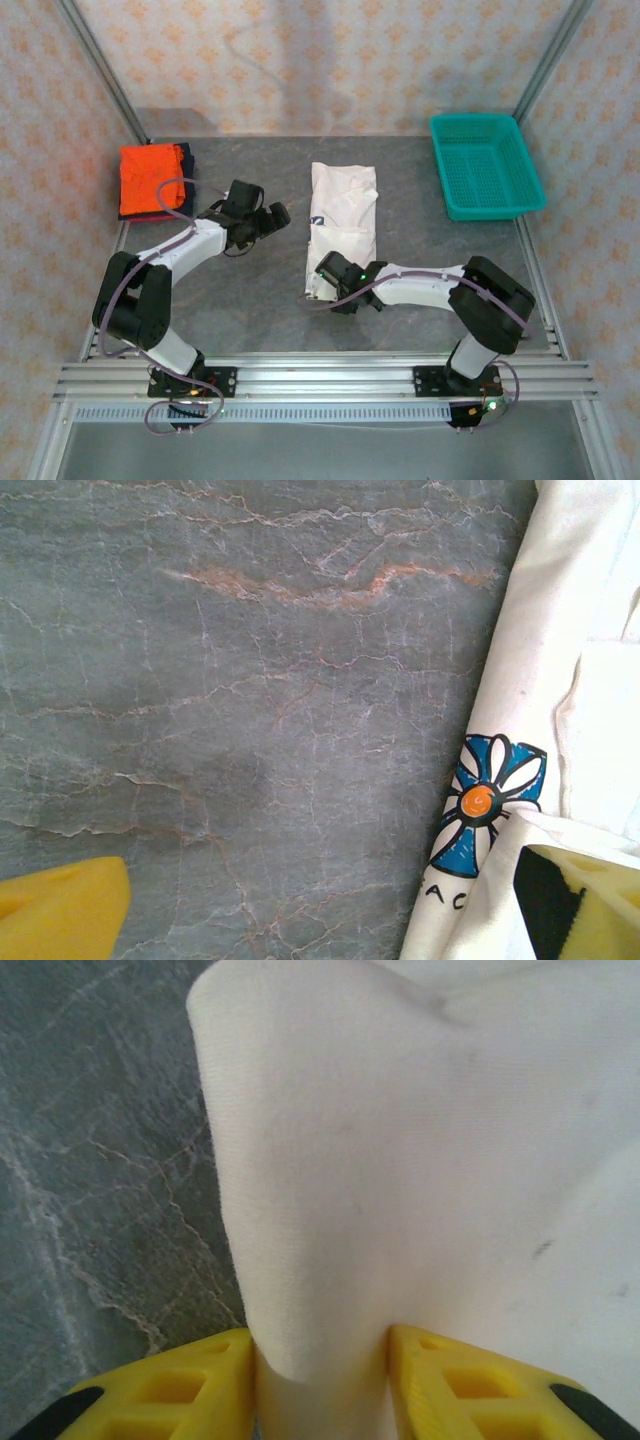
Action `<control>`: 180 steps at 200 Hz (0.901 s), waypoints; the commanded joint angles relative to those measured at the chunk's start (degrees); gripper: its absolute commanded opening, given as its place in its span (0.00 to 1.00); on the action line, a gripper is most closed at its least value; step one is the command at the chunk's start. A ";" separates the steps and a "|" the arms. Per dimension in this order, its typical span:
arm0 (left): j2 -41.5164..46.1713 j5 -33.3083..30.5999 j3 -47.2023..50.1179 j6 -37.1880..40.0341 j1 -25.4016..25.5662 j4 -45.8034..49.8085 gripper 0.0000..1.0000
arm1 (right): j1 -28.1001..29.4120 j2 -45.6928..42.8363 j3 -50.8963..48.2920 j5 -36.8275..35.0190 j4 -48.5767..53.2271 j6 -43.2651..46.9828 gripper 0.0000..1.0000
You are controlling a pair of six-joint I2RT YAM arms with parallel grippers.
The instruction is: Fold and stack the t-shirts
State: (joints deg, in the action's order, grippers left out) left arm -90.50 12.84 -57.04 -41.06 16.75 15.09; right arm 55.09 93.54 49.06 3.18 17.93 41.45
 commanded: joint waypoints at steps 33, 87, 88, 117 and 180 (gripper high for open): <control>1.38 -0.01 0.71 -0.69 -0.08 -1.10 1.00 | -0.79 1.13 -1.19 -6.79 -2.15 0.69 0.06; 1.08 1.73 0.96 -1.97 -0.08 -2.81 1.00 | -0.84 -5.52 -2.73 -0.81 1.35 -1.35 0.00; 1.05 1.83 0.91 -2.03 -0.02 -2.89 1.00 | -0.85 -5.67 -2.74 -0.63 1.51 -1.41 0.00; -0.01 3.88 0.56 -3.71 -0.05 -5.07 1.00 | -0.80 -10.49 -4.19 4.34 4.59 -4.48 0.00; -5.80 8.34 -1.67 -7.79 1.28 -10.24 1.00 | 0.12 -18.12 -5.15 6.03 13.66 -7.11 0.00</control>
State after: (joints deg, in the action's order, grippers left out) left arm -93.19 18.96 -56.90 -46.44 16.88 7.79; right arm 54.41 77.36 43.90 7.46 25.61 36.23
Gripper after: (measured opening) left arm 0.997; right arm 0.044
